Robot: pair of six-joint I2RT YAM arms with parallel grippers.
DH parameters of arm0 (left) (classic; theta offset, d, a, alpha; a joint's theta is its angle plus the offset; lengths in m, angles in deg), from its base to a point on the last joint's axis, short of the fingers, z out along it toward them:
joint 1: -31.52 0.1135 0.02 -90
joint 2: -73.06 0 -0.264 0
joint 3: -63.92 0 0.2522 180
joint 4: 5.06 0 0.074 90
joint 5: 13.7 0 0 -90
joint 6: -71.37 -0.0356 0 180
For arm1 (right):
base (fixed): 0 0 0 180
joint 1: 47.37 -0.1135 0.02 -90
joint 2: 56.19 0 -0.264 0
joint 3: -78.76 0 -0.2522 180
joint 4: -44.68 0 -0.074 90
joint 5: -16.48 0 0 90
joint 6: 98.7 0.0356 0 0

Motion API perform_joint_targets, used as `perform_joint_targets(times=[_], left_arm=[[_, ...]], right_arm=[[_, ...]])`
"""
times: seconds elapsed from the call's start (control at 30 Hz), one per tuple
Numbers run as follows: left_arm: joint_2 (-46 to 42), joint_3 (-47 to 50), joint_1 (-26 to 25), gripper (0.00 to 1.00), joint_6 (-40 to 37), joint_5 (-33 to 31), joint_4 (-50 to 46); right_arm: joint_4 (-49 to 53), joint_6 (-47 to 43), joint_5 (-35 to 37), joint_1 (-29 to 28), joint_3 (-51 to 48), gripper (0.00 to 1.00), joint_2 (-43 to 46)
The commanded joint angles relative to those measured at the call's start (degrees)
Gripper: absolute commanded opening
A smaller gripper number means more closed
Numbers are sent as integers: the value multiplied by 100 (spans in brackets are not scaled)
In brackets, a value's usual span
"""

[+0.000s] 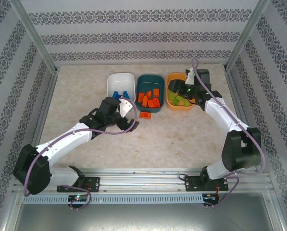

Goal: Sort the legos into containers by color

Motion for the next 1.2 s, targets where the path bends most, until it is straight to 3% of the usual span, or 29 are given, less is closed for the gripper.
perform_joint_targets(times=[0.0, 0.3, 0.5, 0.63, 0.8, 1.17], left_arm=[[-99, -406, 306, 100, 718, -386, -546], [204, -574, 1724, 100, 1817, 920, -514], [610, -651, 2376, 100, 2196, 1355, -426], [629, -622, 2431, 100, 2171, 1307, -419], [600, -599, 2431, 100, 2114, 1254, -395], [592, -564, 2438, 100, 2138, 1329, -312]], right_arm=[[479, -240, 514, -468, -24, 57, 334], [1378, -495, 2102, -1977, -88, 63, 332], [1588, -464, 2803, -2845, 55, 69, -426], [1584, -145, 3169, -3093, 227, 75, -1034], [1363, 328, 4139, -3469, 483, 83, -1628], [1241, 884, 4661, -3530, 934, 89, -2434]])
